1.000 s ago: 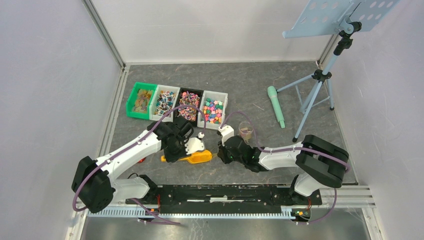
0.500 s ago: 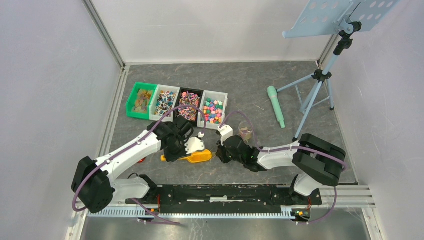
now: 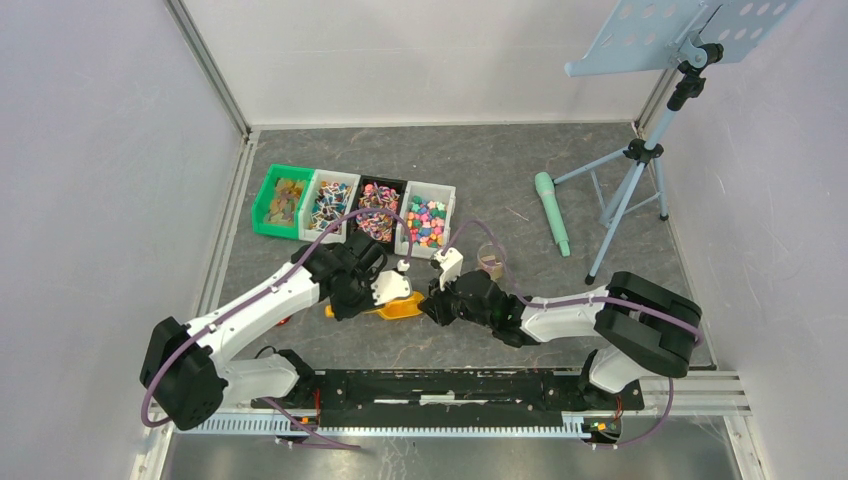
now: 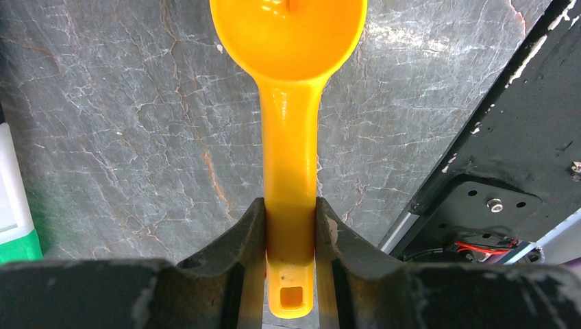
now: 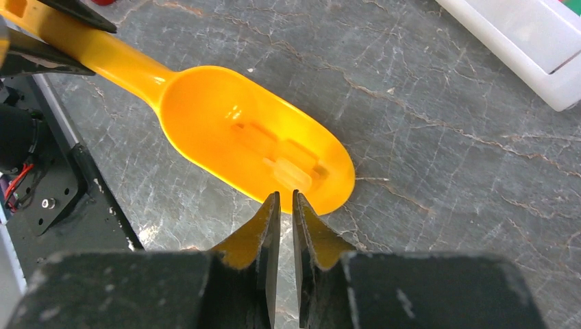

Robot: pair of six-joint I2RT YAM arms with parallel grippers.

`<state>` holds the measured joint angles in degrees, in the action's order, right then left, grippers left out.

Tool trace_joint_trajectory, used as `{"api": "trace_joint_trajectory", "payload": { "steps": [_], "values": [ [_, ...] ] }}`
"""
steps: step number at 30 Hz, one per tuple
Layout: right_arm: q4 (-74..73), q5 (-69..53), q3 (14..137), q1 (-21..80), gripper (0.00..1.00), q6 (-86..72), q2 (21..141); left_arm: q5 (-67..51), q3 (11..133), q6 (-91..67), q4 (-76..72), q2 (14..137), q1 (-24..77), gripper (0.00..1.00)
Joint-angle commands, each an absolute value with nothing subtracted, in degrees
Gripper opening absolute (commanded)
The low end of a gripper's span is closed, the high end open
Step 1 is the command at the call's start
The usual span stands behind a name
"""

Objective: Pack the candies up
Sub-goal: Scoop the fake candies from the center of the board.

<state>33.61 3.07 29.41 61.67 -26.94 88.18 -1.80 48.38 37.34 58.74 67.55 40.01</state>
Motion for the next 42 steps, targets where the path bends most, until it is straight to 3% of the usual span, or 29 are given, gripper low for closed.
{"api": "trace_joint_trajectory", "payload": {
  "steps": [1, 8, 13, 17, 20, 29, 42],
  "values": [
    [35.44, 2.90, 29.90, 61.90, 0.17, -26.42, 86.43, -2.59, 48.98, 35.53, 56.40, 65.23, 40.21, 0.02],
    [18.75, 11.19, 34.27, 61.09, 0.21, -22.06, 72.49, -4.38, 46.37, 32.44, 51.02, 58.94, 39.92, 0.02],
    [5.82, 16.91, 39.43, 59.90, 0.34, -17.87, 60.20, -4.67, 48.05, 29.00, 50.99, 57.07, 39.90, 0.02],
    [-3.10, 23.07, 42.43, 59.55, 0.65, -15.41, 53.26, -5.65, 50.99, 28.92, 50.86, 54.81, 39.95, 0.02],
    [-7.28, 27.04, 42.39, 59.59, 0.98, -14.70, 48.05, -3.33, 54.44, 27.40, 50.67, 54.46, 40.04, 0.02],
    [-16.78, 37.16, 41.95, 59.46, 0.98, -13.05, 41.62, -0.42, 65.96, 29.14, 55.10, 60.91, 43.13, 0.02],
    [-20.14, 38.13, 37.82, 59.37, 0.98, -12.85, 31.91, 8.55, 80.70, 30.63, 63.06, 74.53, 49.56, 0.02]
  ]
}}
